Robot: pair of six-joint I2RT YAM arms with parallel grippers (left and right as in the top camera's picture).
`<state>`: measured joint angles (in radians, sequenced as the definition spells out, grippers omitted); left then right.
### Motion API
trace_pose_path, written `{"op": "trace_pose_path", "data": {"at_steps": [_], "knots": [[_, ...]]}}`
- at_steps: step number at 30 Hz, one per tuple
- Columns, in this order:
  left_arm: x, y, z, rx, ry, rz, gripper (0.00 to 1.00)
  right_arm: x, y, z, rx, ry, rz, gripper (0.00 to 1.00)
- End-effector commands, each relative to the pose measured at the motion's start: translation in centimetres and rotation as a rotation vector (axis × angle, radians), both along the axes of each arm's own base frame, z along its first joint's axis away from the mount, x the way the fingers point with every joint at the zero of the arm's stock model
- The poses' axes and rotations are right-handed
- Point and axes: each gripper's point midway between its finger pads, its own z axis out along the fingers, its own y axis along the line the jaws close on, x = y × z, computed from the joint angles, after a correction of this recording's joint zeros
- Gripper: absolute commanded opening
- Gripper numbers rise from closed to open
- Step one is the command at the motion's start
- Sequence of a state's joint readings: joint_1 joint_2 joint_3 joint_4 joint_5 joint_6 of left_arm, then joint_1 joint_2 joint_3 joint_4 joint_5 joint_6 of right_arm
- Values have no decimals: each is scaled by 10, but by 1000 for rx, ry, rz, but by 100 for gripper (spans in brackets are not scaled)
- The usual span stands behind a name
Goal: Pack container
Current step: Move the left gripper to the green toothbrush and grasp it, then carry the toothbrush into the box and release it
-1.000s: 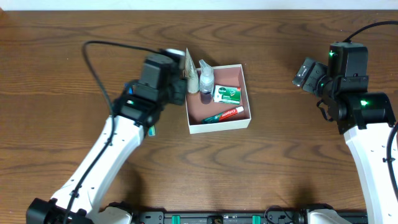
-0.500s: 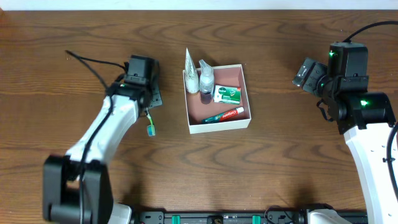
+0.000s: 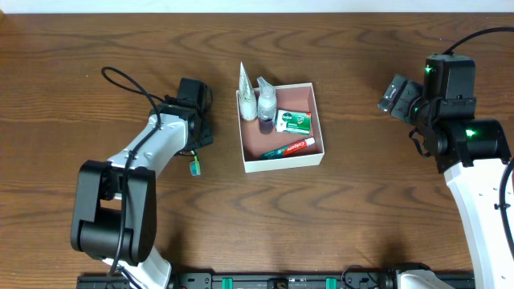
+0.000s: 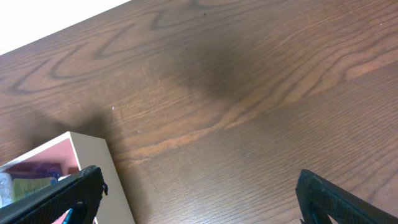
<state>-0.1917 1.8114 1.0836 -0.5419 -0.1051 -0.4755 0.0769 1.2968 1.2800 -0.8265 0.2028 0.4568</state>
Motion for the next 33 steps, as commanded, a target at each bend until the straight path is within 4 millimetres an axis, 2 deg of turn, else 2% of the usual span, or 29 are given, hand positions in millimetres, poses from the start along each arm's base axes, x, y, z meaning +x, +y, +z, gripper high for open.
{"op": "trace_pose_path", "data": {"at_steps": [1,12,17,25,33], "knots": [[3,4,-4,9,4,44,54,1,-5,5,0,-14,-26,99],[3,5,-41,20,58,46,55,1,-5,5,0,-15,-26,99],[3,5,-43,21,62,45,54,1,-5,5,0,-14,-26,99],[0,5,-43,19,74,44,22,1,-5,5,0,-14,-26,99],[1,7,-40,18,68,49,12,1,-5,5,0,-14,-26,99]]}}
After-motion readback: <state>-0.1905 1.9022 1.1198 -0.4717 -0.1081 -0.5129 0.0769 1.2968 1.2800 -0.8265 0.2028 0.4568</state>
